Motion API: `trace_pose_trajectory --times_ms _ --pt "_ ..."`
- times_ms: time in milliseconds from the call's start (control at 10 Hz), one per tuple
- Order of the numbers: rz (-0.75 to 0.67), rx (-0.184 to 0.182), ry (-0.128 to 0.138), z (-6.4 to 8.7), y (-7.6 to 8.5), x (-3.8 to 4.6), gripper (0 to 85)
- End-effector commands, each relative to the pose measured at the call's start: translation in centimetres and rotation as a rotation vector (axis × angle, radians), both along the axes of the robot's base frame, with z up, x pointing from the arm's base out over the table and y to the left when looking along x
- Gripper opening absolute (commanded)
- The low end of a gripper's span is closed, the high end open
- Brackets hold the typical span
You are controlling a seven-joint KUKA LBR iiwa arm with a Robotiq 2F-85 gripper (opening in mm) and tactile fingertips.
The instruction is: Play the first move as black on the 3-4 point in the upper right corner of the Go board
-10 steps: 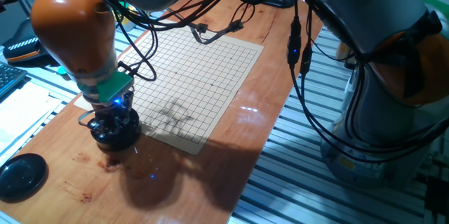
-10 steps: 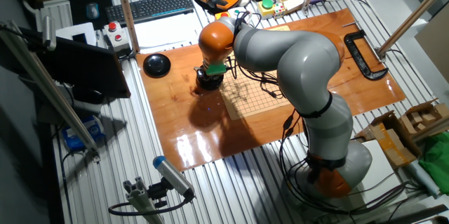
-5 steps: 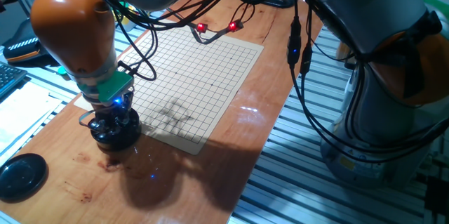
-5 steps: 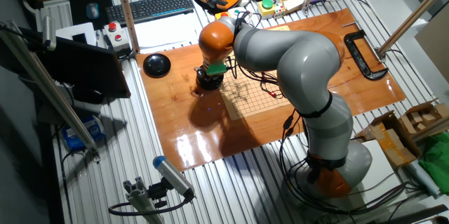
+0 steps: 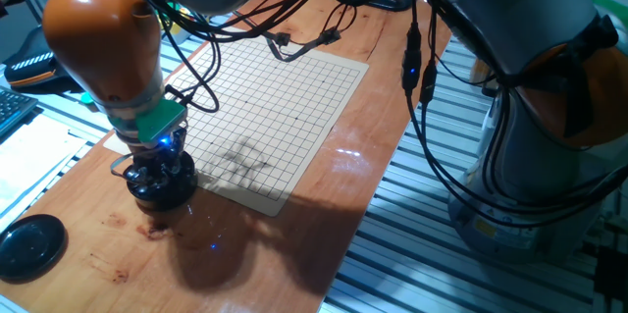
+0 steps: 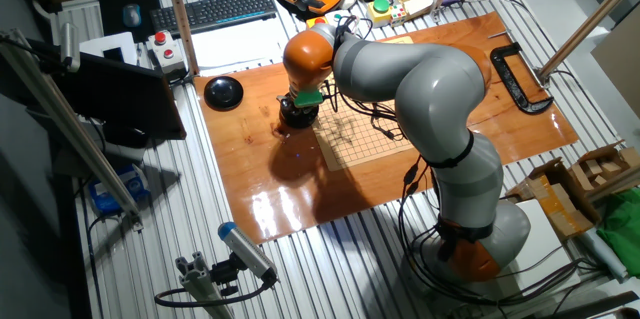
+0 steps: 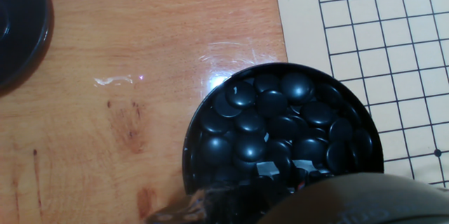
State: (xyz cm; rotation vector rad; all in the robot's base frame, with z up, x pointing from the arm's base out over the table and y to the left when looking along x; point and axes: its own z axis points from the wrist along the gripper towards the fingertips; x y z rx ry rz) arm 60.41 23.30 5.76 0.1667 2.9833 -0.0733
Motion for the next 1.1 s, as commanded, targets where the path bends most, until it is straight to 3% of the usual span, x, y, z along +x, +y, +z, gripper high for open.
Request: trace_pose_trajectory --times_ms 0,1000 --pt "0.000 0.000 -0.001 0.05 -0.01 -0.02 19.7" --pt "0.006 0.002 -0.004 0.40 0.00 -0.24 10.7"
